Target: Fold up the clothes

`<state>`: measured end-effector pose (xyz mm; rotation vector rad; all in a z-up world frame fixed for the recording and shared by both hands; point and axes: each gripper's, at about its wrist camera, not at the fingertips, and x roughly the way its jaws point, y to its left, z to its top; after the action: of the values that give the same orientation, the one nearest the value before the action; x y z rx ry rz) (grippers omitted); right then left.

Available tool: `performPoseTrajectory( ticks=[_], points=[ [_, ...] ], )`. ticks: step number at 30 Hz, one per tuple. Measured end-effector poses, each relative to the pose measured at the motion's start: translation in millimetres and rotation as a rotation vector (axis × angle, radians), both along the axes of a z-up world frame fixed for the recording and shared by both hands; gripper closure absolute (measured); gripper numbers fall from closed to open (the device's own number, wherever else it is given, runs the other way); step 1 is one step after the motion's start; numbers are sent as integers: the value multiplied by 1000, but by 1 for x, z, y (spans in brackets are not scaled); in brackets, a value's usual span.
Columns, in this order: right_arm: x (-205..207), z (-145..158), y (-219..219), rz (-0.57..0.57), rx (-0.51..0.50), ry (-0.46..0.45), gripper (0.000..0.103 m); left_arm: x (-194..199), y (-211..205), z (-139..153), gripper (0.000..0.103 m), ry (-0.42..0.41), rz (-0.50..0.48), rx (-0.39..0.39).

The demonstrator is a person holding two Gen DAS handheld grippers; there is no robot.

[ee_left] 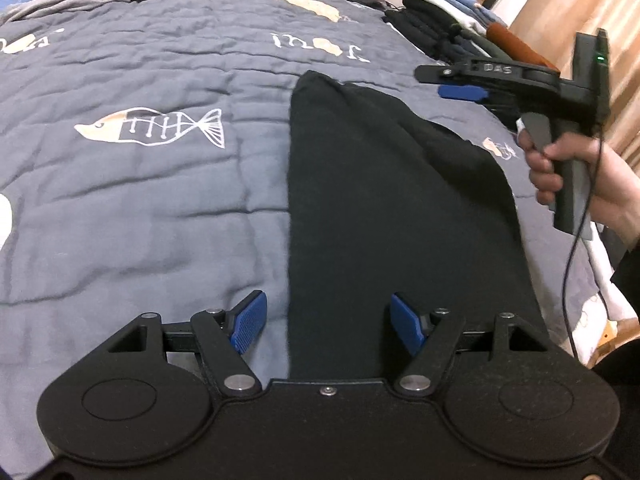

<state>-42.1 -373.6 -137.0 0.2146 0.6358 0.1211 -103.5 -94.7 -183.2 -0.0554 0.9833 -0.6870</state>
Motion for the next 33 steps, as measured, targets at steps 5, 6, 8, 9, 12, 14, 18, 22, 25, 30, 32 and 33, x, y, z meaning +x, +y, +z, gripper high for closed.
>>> performPoseTrajectory(
  ticks=[5,6,8,9,12,14,18,22,25,30,32,33],
  points=[
    [23,-19,6,31,-20,33,44,14,1,4,36,-8,18,-17],
    [26,-23,6,35,-22,42,44,17,0,4,36,-10,19,-19],
    [30,-29,7,34,-27,69,44,22,-3,6,36,-12,17,-25],
    [32,-32,7,34,-29,82,45,23,-5,7,36,-13,14,-29],
    [33,-37,6,44,10,99,55,24,-10,9,36,-22,-1,-36],
    [33,-38,6,43,24,102,84,23,-11,11,36,-27,-8,-37],
    [30,-32,-5,-30,95,59,93,21,-10,14,36,-38,-7,-40],
    [27,-31,-23,-118,150,34,101,20,-7,17,36,-42,1,-48],
    [29,-38,-23,-108,134,62,101,20,-7,17,36,-45,-1,-44],
    [29,-28,-27,-88,173,57,82,21,-6,18,35,-46,5,-48],
    [28,-21,-30,-93,198,60,59,22,-6,19,35,-49,12,-49],
    [25,-17,-30,-104,196,54,53,23,-5,19,35,-52,16,-49]
  ],
)
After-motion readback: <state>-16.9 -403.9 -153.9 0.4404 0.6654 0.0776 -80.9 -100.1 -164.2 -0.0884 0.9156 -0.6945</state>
